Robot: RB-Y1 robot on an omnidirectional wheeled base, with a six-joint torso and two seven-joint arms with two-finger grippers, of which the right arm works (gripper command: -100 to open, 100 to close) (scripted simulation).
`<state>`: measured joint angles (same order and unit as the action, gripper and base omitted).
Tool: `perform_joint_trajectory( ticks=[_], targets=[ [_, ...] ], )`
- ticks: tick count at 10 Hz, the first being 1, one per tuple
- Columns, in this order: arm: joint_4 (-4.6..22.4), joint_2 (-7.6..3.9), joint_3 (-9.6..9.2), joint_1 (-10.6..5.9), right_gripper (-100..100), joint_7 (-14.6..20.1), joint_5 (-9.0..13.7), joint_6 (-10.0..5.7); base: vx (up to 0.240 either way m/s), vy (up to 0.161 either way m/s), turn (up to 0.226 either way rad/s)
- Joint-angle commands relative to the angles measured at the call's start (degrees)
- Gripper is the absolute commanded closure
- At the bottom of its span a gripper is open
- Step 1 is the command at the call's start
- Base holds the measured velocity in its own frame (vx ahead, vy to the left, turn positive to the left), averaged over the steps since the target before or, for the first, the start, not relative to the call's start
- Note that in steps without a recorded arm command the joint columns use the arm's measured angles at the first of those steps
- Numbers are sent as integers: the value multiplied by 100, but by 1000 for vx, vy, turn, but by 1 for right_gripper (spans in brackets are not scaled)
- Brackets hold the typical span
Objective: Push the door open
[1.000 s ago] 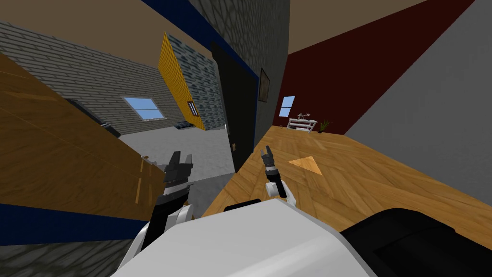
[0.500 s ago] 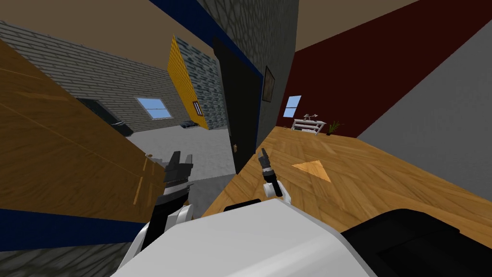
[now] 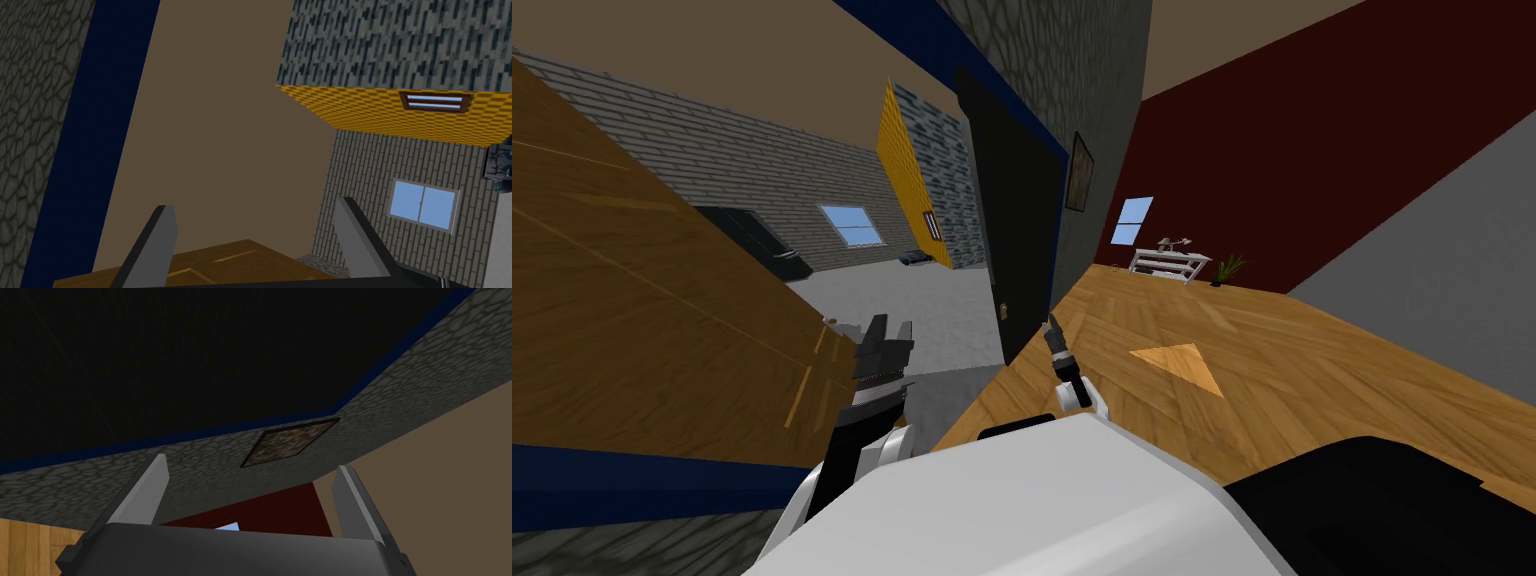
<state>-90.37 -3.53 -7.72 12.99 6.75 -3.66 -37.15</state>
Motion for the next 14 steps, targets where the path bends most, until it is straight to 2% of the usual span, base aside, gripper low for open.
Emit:
perform_joint_trajectory(
  ticks=[1, 3, 5, 14],
  targets=[
    [264, -10, -69, -86, -100, -8, -16, -29, 91, -52, 102],
    [609, -16, -151, -209, -100, -22, -35, -76, 86, -59, 107],
    [782, -13, -192, -270, -100, -30, -45, -99, 70, -54, 84],
    [2291, 56, -549, -807, -100, -95, -132, -303, 76, -62, 103]
  ],
)
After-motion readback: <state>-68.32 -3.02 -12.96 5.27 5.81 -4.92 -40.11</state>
